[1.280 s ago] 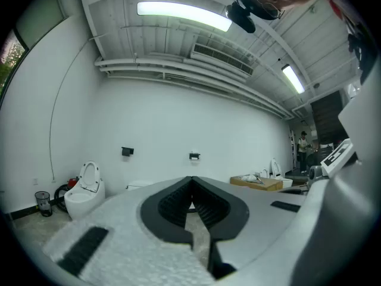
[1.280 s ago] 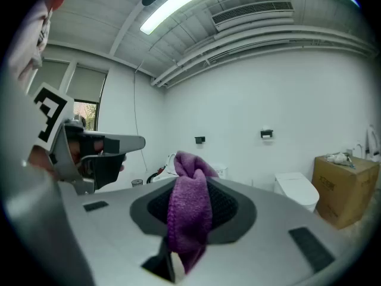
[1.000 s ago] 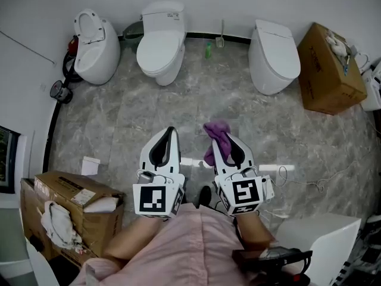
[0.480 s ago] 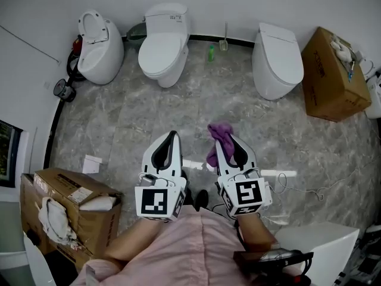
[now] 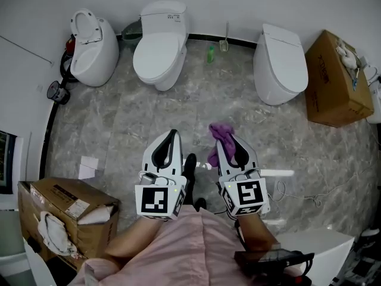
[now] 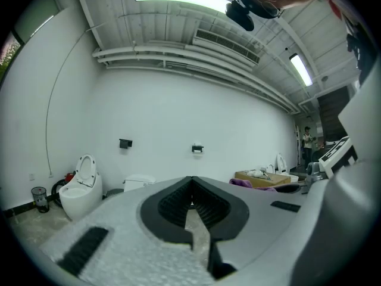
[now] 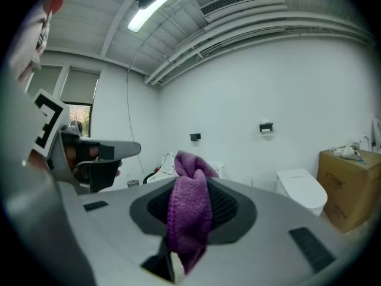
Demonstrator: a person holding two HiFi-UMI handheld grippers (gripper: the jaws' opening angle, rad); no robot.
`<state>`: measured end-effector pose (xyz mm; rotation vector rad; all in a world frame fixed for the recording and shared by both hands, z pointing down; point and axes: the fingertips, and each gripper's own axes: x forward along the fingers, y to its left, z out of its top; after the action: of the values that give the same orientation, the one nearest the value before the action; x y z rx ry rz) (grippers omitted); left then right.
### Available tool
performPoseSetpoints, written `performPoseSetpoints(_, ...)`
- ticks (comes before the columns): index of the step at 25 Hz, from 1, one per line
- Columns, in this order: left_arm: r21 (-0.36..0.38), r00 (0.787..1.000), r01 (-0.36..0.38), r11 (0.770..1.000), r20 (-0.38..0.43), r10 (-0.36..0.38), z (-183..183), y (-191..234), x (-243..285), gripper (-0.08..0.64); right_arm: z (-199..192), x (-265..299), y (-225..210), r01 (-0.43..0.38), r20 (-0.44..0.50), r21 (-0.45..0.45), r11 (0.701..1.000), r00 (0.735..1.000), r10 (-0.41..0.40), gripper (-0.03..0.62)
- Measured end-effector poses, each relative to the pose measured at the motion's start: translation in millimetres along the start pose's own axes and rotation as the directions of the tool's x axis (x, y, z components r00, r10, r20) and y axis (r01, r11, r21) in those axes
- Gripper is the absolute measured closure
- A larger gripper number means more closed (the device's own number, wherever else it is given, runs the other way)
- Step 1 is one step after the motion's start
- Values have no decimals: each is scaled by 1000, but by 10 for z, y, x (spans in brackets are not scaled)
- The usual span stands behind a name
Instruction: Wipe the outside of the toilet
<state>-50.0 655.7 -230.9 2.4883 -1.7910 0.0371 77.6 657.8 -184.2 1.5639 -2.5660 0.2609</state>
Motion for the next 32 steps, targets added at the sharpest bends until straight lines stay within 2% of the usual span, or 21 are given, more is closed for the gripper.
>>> performPoseSetpoints(10,18,999,28,999,-29,-28,113,825,1444,552,330,1587,-425,14,-4,17,1000,1000,-14,485)
performPoseSetpoints(15,8,998,51,999,-20,-51,156,1092,1994,552,556,2069,-643,46,23,6,999,999,-46,485)
performPoseSetpoints(24,-10,994,109,994,-13,-109,191,1134,2655,552,779,2445,-1029,106,53,-9,994,993,-105,485)
performPoseSetpoints(32,-8,990,132,991,-47,-132,20,966,3237,552,748,2738,-1562,126,60,6,992,990,-126,485)
